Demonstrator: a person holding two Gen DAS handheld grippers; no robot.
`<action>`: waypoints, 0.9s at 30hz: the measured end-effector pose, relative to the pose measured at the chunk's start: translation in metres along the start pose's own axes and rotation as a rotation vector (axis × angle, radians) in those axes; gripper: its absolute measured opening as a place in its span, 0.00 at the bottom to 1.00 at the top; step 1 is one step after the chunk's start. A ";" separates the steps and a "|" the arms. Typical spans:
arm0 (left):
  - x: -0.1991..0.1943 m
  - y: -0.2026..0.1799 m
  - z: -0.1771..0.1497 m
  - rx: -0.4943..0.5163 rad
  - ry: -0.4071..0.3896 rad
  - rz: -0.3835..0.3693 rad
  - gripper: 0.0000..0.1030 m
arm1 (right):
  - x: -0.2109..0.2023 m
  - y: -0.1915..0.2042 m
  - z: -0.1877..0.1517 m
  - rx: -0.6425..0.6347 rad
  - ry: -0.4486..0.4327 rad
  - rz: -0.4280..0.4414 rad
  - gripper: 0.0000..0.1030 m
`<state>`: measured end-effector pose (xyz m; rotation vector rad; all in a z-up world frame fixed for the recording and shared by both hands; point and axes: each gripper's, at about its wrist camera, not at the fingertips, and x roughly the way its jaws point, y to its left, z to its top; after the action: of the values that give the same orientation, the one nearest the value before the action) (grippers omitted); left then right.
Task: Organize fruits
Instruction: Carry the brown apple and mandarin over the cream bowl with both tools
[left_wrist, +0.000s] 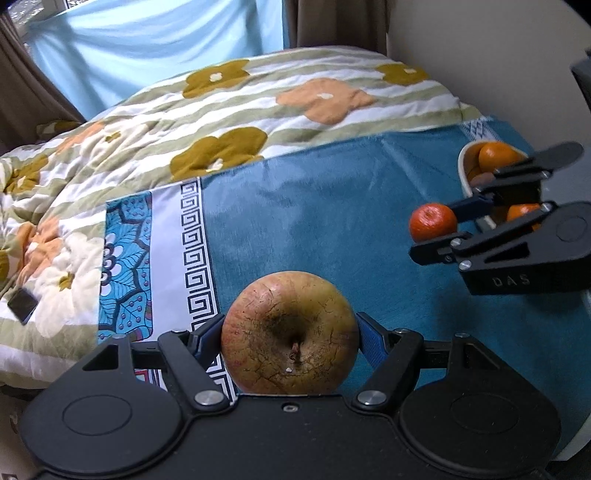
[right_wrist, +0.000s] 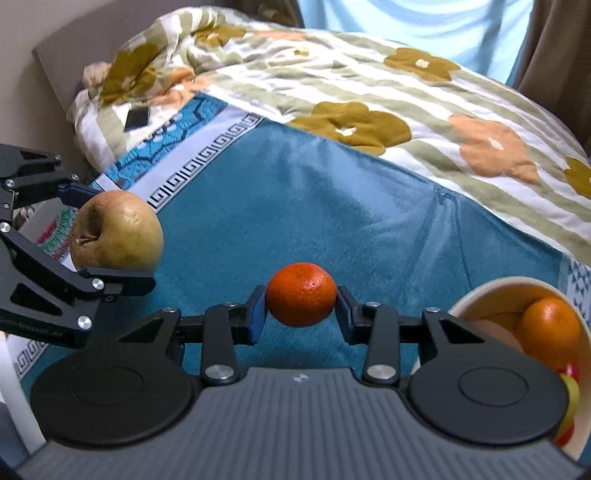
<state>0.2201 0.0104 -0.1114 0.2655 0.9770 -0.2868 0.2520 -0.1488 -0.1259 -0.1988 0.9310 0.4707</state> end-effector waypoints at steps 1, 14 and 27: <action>-0.004 -0.003 0.000 -0.005 -0.006 0.002 0.75 | -0.005 -0.001 -0.002 0.008 -0.005 -0.001 0.53; -0.042 -0.068 0.013 -0.011 -0.084 -0.042 0.75 | -0.089 -0.045 -0.050 0.101 -0.065 -0.089 0.52; -0.040 -0.154 0.049 0.062 -0.145 -0.121 0.75 | -0.141 -0.117 -0.096 0.195 -0.105 -0.204 0.52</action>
<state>0.1821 -0.1454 -0.0652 0.2392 0.8432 -0.4412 0.1664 -0.3293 -0.0721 -0.0897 0.8382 0.1981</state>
